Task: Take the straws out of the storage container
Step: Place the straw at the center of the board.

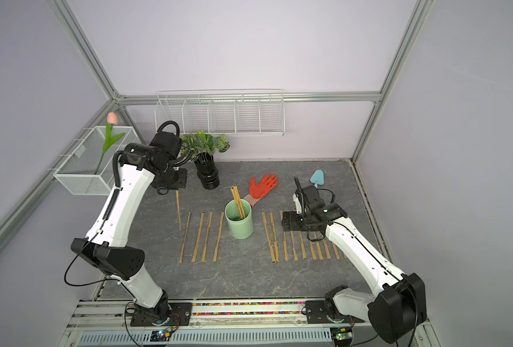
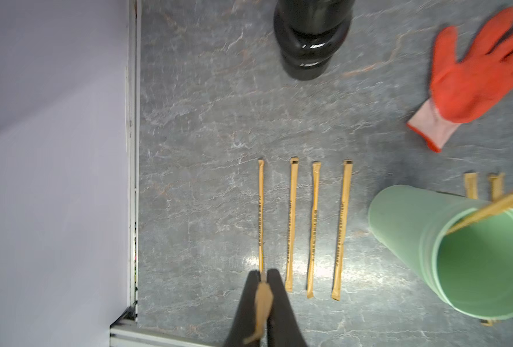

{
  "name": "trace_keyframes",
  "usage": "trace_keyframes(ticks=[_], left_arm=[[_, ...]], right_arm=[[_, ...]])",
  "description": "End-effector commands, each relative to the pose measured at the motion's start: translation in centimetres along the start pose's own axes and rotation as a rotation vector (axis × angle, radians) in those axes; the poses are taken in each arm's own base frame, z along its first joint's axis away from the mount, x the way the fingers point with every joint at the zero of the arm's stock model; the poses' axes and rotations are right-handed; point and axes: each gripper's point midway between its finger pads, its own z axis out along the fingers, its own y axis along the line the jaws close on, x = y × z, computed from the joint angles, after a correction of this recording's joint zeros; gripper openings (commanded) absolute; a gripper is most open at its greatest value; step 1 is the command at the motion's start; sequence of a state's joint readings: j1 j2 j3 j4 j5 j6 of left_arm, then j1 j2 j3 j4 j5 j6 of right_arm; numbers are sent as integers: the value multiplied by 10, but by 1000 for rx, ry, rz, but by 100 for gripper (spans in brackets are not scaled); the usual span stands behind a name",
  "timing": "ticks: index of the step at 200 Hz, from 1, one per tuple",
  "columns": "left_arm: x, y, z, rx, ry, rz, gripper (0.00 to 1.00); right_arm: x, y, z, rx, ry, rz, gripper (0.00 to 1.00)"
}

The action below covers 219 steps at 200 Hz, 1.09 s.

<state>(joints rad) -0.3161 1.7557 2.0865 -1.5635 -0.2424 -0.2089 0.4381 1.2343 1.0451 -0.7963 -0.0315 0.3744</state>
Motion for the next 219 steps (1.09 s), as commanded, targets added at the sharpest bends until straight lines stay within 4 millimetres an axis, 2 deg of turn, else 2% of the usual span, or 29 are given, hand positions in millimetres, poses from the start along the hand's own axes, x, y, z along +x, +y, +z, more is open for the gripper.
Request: trace_keyframes(ticks=[1,85,140,219], left_arm=[[14,21,25,-87,114,-22,7],[35,38,110,-136,400,-51,8],[46,41,146,-149,504,-48,7],[63,35,180,-146,580,-39,7]], right_arm=[[9,-3,1,2,24,7,89],[11,-6,12,15,47,-1,89],[12,-6,21,15,62,-4,89],[10,-4,32,3,78,-5,89]])
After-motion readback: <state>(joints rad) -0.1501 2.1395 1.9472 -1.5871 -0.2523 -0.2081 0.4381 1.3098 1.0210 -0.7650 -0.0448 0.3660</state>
